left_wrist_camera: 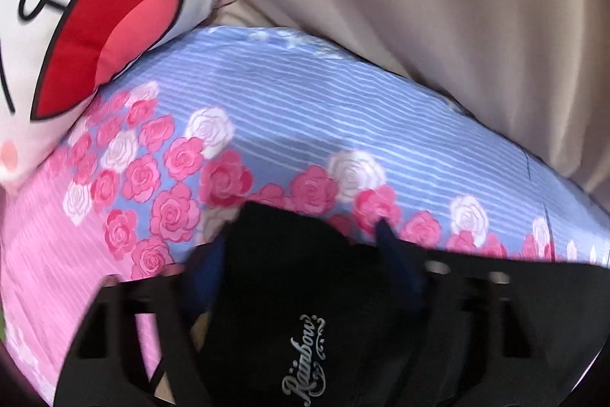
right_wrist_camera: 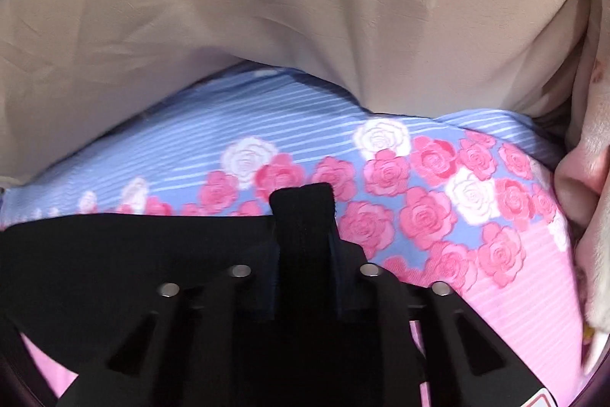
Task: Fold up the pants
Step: 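Grasp the black trouser leg hems with both grippers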
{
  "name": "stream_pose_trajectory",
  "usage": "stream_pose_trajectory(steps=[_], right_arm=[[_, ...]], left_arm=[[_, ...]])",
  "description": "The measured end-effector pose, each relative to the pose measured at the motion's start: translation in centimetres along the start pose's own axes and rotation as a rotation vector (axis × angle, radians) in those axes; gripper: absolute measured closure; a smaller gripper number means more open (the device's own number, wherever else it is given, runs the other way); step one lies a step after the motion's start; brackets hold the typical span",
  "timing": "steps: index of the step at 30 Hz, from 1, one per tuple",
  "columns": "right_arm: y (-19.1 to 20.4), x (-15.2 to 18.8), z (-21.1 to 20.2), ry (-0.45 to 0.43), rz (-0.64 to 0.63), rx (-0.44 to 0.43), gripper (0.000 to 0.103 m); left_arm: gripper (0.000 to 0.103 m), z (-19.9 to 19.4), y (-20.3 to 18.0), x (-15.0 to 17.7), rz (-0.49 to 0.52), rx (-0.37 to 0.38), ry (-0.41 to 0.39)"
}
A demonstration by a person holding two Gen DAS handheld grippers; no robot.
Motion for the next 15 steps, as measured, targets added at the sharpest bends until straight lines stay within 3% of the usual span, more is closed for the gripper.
stream_pose_trajectory(steps=[1,5,9,15], right_arm=[[0.3,0.0,-0.5,-0.009,-0.007,0.002,0.088],[1.2,-0.2,-3.5,-0.064,0.003,-0.031,0.09],[1.6,-0.1,-8.5,-0.125,-0.003,-0.081,0.09],[1.5,1.9,-18.4,-0.23,-0.054,-0.159,0.09]], left_arm=[[0.074,-0.4,-0.2,0.1,0.005,0.006,0.001],[0.079,-3.9,0.0,-0.2,-0.001,0.011,-0.052],[0.081,-10.5,0.4,-0.5,0.003,0.049,-0.158],[0.081,-21.6,0.7,3.8,0.062,0.072,-0.302]])
Point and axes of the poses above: each gripper's, at about its wrist camera, not at the fingertips, and z roughly the way its jaws point, y to its left, x to its underside, the point moved 10 cm from there along z, roughly the way its jaws point, and after that the axes turned 12 degrees about z, right-handed, at the moved point
